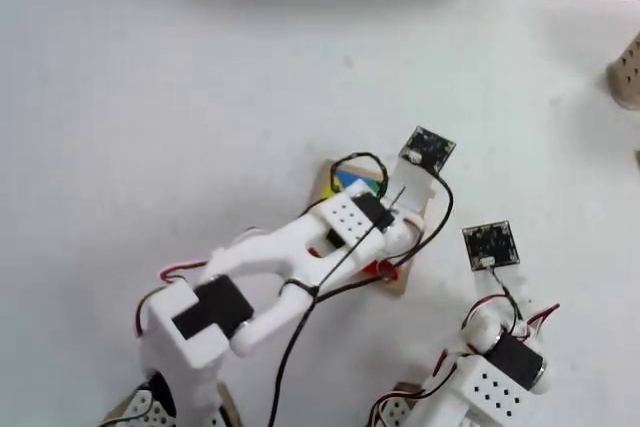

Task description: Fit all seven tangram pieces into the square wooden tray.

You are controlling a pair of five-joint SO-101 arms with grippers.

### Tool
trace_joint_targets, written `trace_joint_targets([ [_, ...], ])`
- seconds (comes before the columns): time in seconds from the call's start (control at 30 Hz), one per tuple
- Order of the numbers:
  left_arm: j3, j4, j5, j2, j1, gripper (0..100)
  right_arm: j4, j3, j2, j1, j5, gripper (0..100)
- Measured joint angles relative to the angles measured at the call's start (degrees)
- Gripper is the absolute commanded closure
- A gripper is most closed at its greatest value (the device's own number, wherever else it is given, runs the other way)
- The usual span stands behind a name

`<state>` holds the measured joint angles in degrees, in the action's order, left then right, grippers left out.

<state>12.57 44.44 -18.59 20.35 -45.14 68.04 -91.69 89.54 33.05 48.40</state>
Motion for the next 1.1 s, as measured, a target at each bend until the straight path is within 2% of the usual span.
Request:
trace_joint_targets([
  [0.2, -3.7, -2.1, 0.0, 3.9, 2.2, 98, 0.0, 0.0, 0.0, 0.0, 0.0, 98.1],
  [0.6, -5.2, 7.6, 0.0, -0.3, 2.3, 98, 0.0, 0.0, 0.0, 0.0, 0.0, 98.1],
  [0.8, -1.3, 6.3, 0.0, -1.3, 2.3, 98, 0.0, 0.0, 0.0, 0.0, 0.0, 98.1],
  [1.1, -1.4, 0.4, 0.0, 2.0, 6.5, 98, 0.0, 0.0, 0.0, 0.0, 0.0, 98.1],
])
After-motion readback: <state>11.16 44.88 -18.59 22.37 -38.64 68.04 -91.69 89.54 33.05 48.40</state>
